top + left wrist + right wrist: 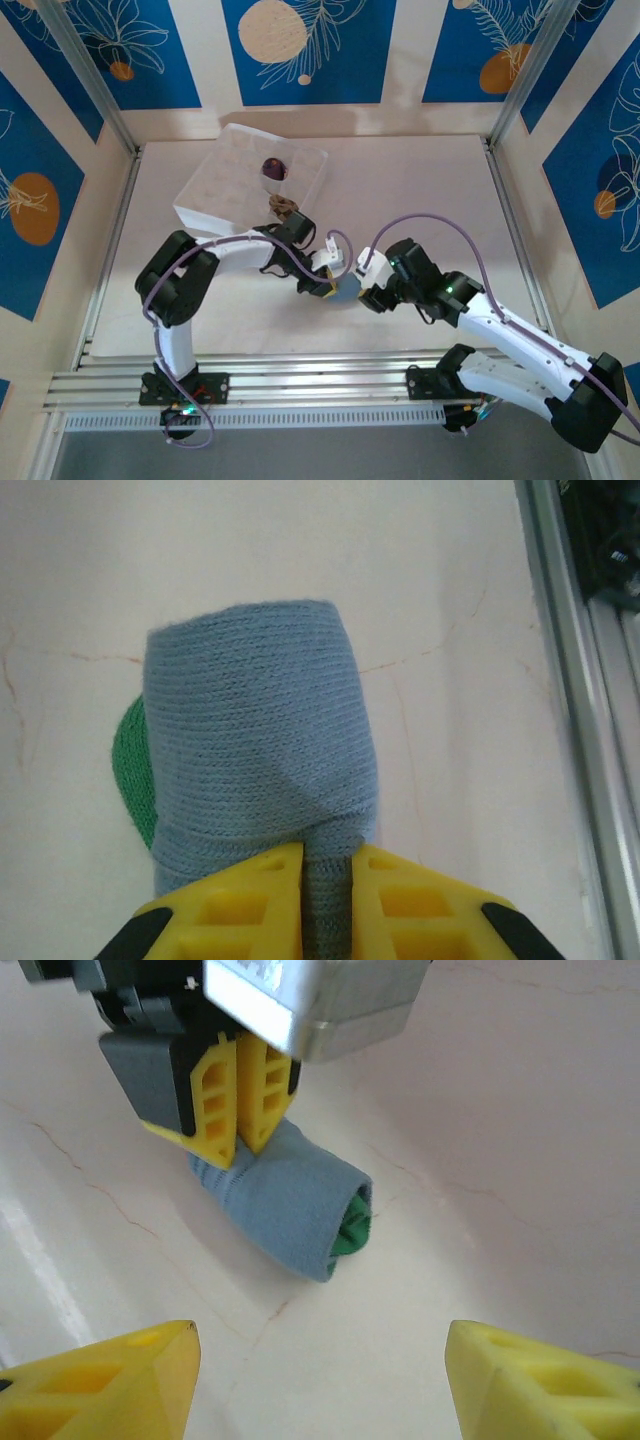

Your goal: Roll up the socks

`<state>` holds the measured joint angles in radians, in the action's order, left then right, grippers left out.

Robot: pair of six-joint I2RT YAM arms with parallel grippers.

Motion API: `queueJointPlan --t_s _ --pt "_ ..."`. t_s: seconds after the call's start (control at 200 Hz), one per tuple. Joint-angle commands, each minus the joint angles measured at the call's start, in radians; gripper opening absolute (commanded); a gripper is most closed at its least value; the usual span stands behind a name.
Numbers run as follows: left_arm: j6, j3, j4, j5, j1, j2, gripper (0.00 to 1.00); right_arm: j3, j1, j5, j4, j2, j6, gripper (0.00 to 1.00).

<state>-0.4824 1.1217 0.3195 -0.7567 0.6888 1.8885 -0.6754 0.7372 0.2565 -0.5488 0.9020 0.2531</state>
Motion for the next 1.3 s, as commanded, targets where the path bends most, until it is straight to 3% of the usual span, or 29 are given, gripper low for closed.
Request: queueJointPlan --t_s 0.0,0.11,0.36,0.785,1.066,1.296 --pt "0.084 0.004 0.095 -0.075 -0.024 0.039 0.16 0.028 0.053 0.086 0.029 -0.023 0.052 0.67" --pt "0.096 0.031 0.135 -0.093 -0.033 0.057 0.16 0.067 0.134 0.091 0.082 0.007 0.129 0.67" --pt "0.1 0.122 0.276 -0.135 -0.047 0.13 0.16 0.074 0.317 0.319 0.208 0.251 0.445 0.68" --pt "0.091 0.222 0.41 -0.198 -0.069 0.219 0.17 0.095 0.294 0.309 0.431 0.369 0.681 0.66" --pt "0.074 0.29 0.486 -0.228 -0.09 0.263 0.18 0.107 0.271 0.255 0.39 0.358 0.737 0.66" --pt "0.061 0.324 0.525 -0.25 -0.093 0.287 0.18 0.083 0.257 0.262 0.407 0.436 0.781 0.66"
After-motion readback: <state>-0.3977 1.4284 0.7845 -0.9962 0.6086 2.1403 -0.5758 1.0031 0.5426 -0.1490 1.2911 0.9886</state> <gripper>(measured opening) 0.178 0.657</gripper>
